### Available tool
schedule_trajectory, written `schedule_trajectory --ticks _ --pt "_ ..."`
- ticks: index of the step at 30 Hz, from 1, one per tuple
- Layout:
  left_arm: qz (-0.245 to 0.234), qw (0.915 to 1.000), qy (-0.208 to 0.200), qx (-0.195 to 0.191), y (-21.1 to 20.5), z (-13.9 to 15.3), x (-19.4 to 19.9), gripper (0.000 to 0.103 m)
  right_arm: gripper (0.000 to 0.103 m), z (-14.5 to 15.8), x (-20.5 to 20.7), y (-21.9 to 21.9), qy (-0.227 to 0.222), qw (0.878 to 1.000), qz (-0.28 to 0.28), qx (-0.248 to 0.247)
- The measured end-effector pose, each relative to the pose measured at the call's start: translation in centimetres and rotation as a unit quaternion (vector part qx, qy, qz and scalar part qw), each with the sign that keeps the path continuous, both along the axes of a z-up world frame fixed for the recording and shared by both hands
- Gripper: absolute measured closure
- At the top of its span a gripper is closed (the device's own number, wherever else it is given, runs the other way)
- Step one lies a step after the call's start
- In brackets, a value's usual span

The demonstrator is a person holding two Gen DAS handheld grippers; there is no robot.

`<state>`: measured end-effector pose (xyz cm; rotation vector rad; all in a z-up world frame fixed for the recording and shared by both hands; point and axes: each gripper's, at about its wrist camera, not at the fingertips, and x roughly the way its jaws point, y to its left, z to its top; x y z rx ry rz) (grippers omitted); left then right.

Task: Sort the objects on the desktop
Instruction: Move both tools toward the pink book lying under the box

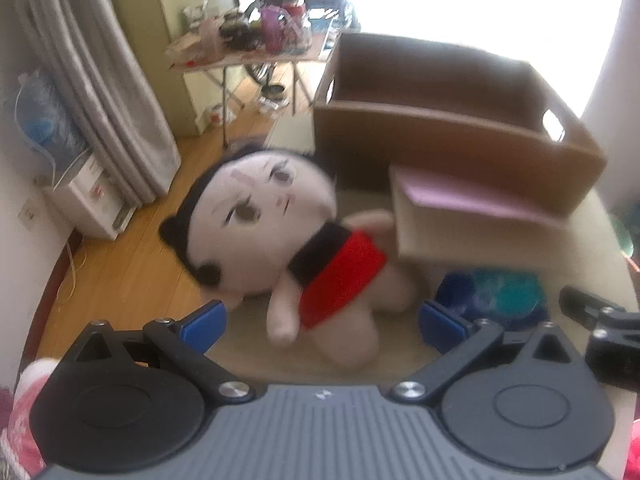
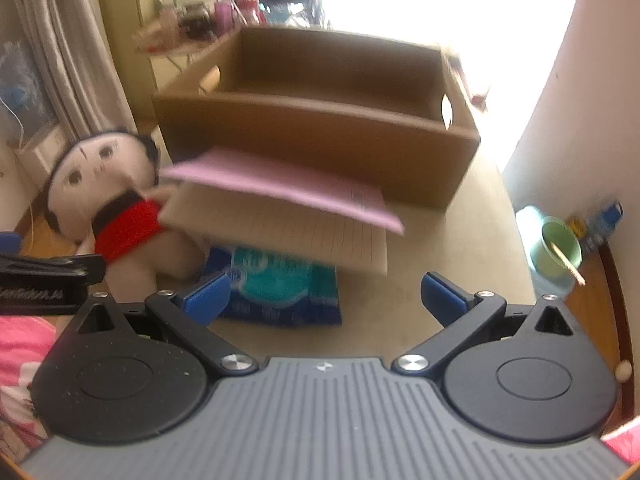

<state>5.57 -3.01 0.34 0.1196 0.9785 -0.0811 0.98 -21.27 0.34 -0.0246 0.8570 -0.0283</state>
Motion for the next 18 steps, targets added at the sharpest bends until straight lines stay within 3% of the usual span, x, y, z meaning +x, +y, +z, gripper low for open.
schedule_trajectory --ticks 7,13,16,18 --pt "-0.038 0.9983 -0.039 -0.020 -1.6 1.8 2.6 0.000 0.001 3.3 -0.1 -3.1 -0.124 0.992 0.016 0.022" --pt "-0.075 0.9937 -0.076 -0.035 -3.2 2.5 4.7 0.000 0.001 3.2 2.0 -7.0 -0.125 0.990 -0.005 0.072" --pt "-0.095 0.9884 -0.093 -0.074 -3.4 2.1 5.8 0.000 0.001 2.6 3.3 -8.9 -0.126 0.987 -0.025 0.099" --pt "-0.101 0.9858 -0.082 -0.106 -3.5 1.5 7.0 0.000 0.002 1.4 4.4 -9.9 -0.114 0.986 -0.038 0.119"
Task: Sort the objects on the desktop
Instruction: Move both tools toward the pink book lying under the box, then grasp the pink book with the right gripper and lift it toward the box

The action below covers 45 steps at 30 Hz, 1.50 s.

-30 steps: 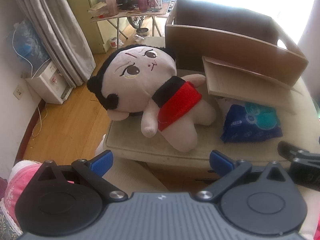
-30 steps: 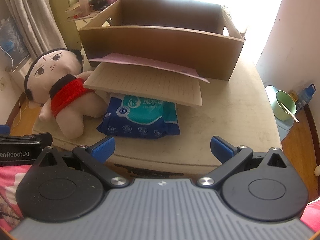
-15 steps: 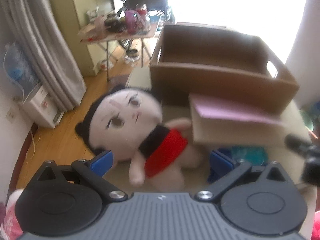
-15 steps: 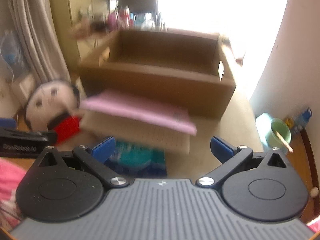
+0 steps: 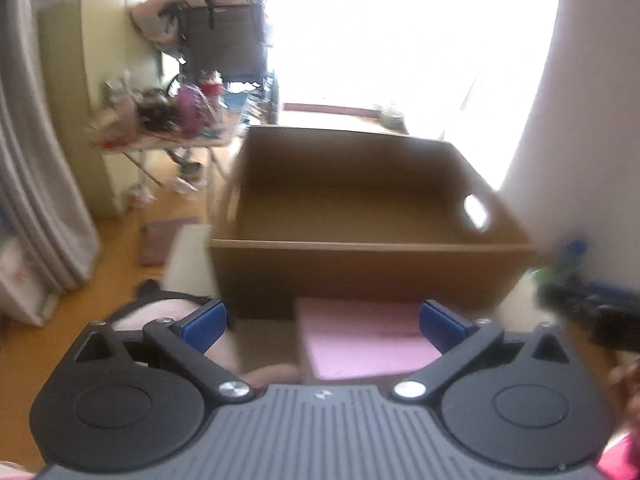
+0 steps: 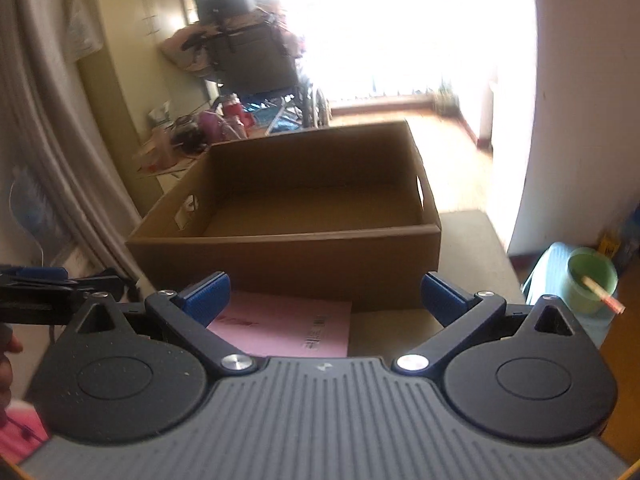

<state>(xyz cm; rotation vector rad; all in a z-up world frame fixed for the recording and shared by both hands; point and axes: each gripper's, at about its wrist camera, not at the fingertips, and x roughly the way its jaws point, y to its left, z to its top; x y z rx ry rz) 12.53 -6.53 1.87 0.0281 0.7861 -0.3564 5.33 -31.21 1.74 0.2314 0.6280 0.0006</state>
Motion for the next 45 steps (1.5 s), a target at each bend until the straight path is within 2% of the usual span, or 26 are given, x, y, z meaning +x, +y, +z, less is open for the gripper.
schedule_trajectory --ticks 2,5,10,13,16,22,28,35,41,42,45 --pt "-0.005 0.9998 0.020 -0.005 -0.7 -0.7 1.4 0.000 0.004 -1.1 1.3 -1.3 0.018 0.999 -0.004 0.030" --pt "-0.010 0.9986 0.050 0.010 -1.7 -1.9 3.1 0.000 0.012 -3.2 3.3 -2.8 0.050 0.996 -0.001 0.078" --pt "-0.017 0.9894 0.143 0.016 -2.5 -4.1 6.0 0.000 0.027 -6.9 5.9 -3.6 0.116 0.981 0.003 0.153" --pt "-0.023 0.9834 0.178 0.026 -2.8 -5.2 7.3 0.000 0.027 -8.9 7.0 -3.8 0.150 0.970 0.012 0.193" --pt "-0.033 0.9797 0.196 0.030 -2.8 -5.6 7.5 0.000 0.027 -10.4 7.6 -3.4 0.176 0.959 0.021 0.219" --pt "-0.054 0.9701 0.233 0.043 -3.5 -7.0 7.7 0.000 0.027 -12.0 8.0 -2.9 0.198 0.945 0.021 0.260" --pt "-0.056 0.9651 0.252 0.042 -3.6 -8.0 8.2 0.000 0.028 -13.3 8.2 -3.3 0.214 0.936 0.011 0.281" --pt "-0.059 0.9643 0.255 0.041 -3.3 -8.3 7.7 0.000 0.027 -13.8 8.9 -3.8 0.214 0.939 0.000 0.271" --pt "-0.072 0.9642 0.250 0.052 -4.0 -8.1 7.6 0.000 0.028 -14.7 9.3 -3.8 0.227 0.924 0.020 0.306" --pt "-0.075 0.9650 0.245 0.055 -4.0 -7.8 7.3 0.000 0.029 -14.5 9.1 -3.7 0.223 0.924 0.024 0.309" --pt "-0.080 0.9665 0.236 0.062 -4.0 -7.2 6.7 0.000 0.031 -13.3 8.9 -3.1 0.211 0.936 0.027 0.280"
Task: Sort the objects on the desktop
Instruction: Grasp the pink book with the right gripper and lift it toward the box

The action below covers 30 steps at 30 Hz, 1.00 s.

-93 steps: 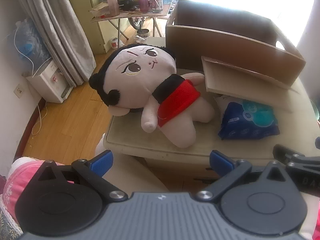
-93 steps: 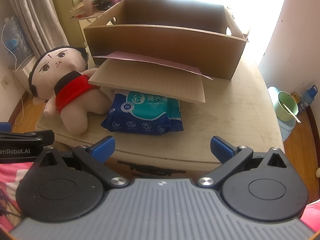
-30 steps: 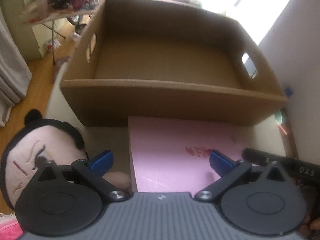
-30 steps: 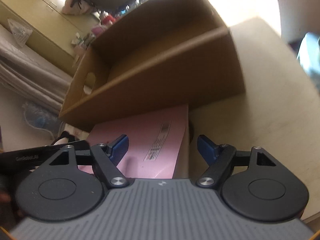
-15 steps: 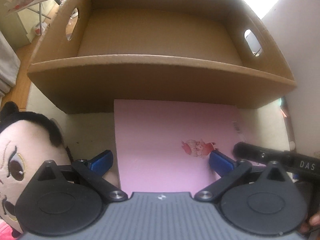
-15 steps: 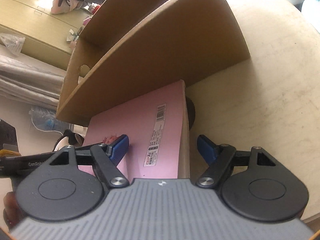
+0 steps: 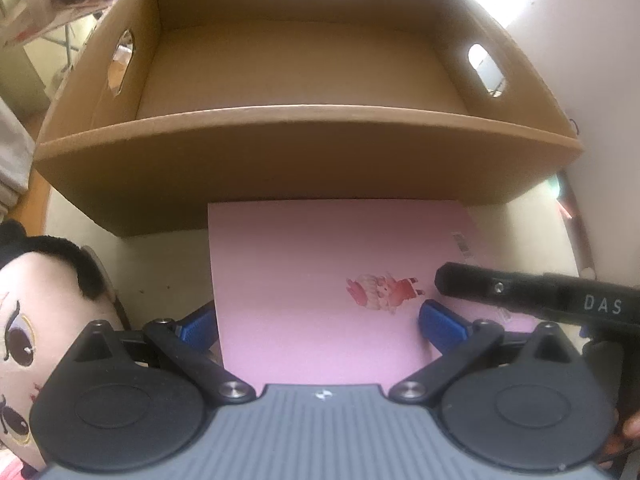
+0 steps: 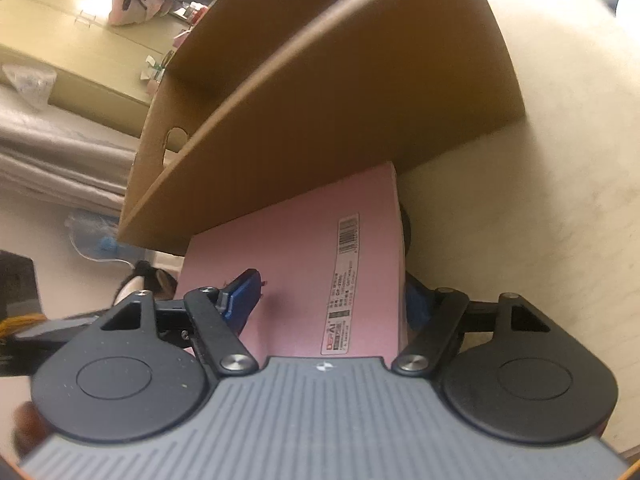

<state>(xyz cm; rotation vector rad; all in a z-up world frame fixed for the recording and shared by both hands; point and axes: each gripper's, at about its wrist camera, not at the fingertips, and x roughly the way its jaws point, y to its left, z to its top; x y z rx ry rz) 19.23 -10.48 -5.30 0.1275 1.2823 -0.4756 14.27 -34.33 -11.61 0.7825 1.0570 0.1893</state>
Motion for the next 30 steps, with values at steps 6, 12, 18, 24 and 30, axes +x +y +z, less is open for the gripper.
schedule_trajectory --ticks 6,12,18,24,30 --pt "-0.010 0.9997 -0.022 0.000 0.5 1.1 -1.3 0.000 0.034 1.7 -0.6 0.1 -0.015 0.999 0.004 -0.028" --pt "-0.018 0.9985 -0.051 -0.002 -1.2 2.3 -2.6 0.000 0.034 3.6 -2.0 0.1 -0.031 0.999 0.002 -0.044" --pt "-0.009 0.9970 -0.075 -0.018 -1.4 4.2 -4.4 0.000 0.035 6.0 -3.6 -0.4 -0.047 0.998 0.010 -0.045" --pt "0.008 0.9945 -0.098 -0.035 -1.2 6.2 -5.5 0.000 0.034 8.8 -4.3 -0.6 -0.069 0.996 0.024 -0.053" --pt "0.016 0.9906 -0.124 -0.057 -1.5 7.9 -5.0 0.000 0.034 11.8 -3.8 -1.0 -0.088 0.993 0.028 -0.070"
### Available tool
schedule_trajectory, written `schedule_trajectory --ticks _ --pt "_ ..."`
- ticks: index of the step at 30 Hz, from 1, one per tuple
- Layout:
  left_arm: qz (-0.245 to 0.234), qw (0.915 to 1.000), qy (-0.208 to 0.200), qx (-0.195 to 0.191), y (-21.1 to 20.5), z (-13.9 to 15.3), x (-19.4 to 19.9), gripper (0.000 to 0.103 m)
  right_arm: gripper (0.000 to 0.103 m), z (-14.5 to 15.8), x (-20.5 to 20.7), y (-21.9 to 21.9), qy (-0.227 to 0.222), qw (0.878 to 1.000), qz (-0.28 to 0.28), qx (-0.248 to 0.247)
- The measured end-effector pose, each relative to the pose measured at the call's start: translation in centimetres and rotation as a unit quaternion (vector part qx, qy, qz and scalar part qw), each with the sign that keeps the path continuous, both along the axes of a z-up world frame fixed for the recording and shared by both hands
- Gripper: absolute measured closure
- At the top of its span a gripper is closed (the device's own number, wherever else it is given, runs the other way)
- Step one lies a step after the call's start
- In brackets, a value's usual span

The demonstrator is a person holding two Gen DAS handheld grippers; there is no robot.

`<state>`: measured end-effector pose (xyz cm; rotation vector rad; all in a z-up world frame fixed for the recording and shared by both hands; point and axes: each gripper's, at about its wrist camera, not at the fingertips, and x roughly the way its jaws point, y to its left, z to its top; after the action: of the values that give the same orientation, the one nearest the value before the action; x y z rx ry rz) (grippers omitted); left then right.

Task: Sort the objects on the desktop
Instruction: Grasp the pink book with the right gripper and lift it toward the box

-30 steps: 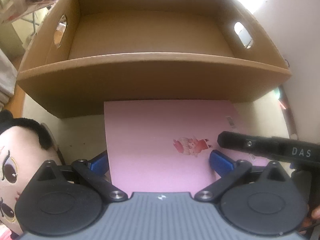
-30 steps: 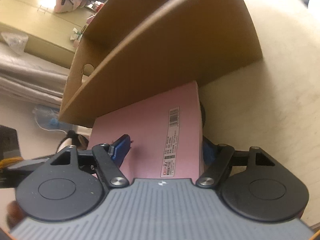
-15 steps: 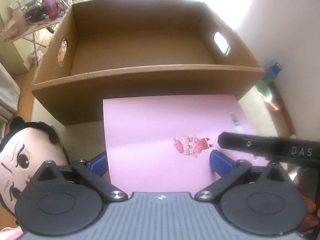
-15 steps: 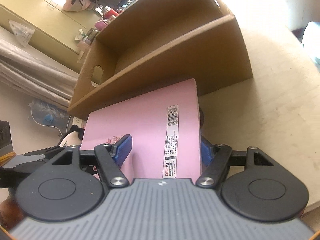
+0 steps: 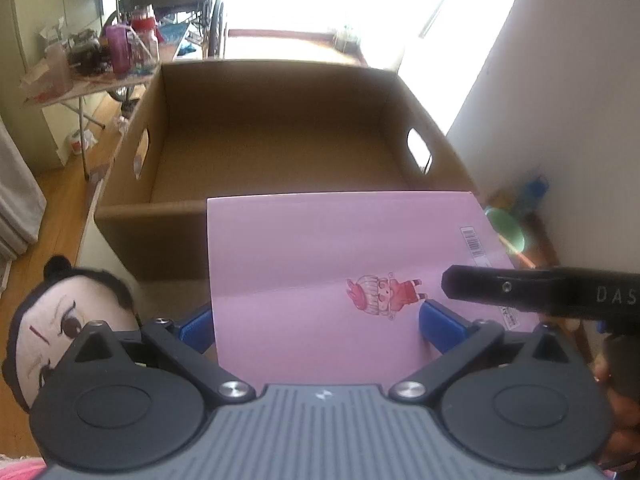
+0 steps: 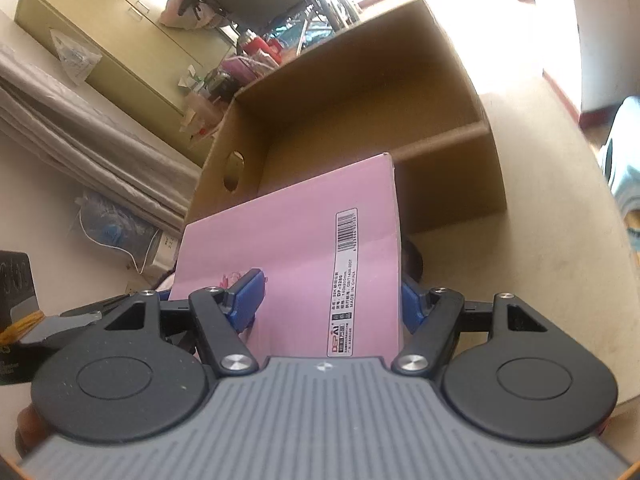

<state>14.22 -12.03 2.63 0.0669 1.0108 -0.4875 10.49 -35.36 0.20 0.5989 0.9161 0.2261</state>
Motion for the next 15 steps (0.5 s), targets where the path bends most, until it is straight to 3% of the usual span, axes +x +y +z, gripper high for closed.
schedule_trajectory --ticks 7,15 --pt "0.007 0.9994 -0.027 -0.020 -1.1 1.7 2.7 0.000 0.034 3.3 2.6 -0.7 -0.018 1.000 0.006 -0.022" --pt "0.003 0.9986 -0.045 -0.029 -2.7 3.0 8.1 0.000 0.034 5.9 8.4 -1.4 -0.026 0.999 0.007 -0.042"
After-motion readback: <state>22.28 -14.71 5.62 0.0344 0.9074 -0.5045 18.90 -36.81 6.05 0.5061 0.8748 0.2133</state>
